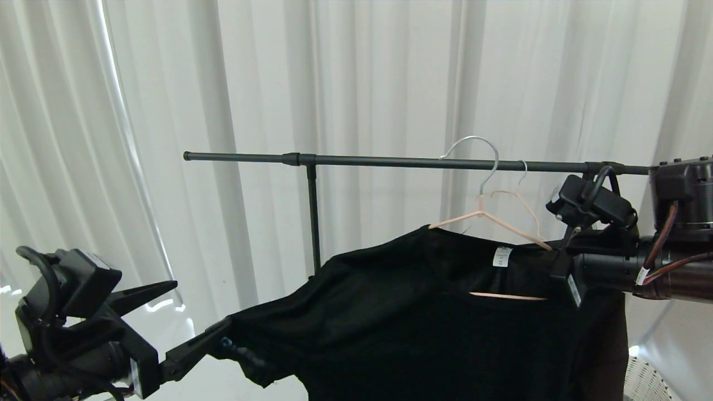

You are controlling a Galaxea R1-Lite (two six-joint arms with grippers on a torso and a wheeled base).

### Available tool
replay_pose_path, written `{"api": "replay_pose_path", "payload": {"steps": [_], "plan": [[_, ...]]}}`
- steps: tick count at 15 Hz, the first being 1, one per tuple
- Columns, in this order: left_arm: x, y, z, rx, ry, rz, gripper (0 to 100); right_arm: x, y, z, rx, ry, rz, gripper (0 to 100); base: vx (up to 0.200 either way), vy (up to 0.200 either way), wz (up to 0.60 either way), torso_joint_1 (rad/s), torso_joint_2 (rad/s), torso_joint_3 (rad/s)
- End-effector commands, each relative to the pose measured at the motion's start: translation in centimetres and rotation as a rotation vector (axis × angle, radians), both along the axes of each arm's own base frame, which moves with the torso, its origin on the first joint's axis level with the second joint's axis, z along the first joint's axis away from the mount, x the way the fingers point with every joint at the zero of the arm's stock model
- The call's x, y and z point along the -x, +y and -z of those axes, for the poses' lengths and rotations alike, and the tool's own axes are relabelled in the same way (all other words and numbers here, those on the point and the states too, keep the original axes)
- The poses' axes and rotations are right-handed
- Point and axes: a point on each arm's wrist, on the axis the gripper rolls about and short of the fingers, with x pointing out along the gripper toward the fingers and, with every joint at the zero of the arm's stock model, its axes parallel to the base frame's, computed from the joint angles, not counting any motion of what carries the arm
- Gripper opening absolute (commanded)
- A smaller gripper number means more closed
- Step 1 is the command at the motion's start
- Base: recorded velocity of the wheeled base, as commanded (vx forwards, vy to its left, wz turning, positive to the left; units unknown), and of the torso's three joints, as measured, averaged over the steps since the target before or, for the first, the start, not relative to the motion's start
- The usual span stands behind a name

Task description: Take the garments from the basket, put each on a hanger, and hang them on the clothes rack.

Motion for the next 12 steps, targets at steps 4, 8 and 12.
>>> {"api": "replay_pose_path", "payload": {"steps": [4,8,12], "plan": [[-2.0,-1.7,-3.2,0.06,-0.069,0.073,100,-0.8,-3.0,0.6,0.024,0.016,0.155,0,0.0,0.0,0.0,0.0,0.0,0.0],[-6.0,-2.9,-4.4,0.077,-0.054,-0.025,100,0.6,-4.0,0.4,0.09,0.078,0.317,0,0.0,0.0,0.0,0.0,0.0,0.0],[-9.4,-2.3,-1.2,-0.265,0.005,-0.521,100,2.2,-4.7,0.4,0.113,0.153,0.549,0,0.0,0.0,0.0,0.0,0.0,0.0]]}}
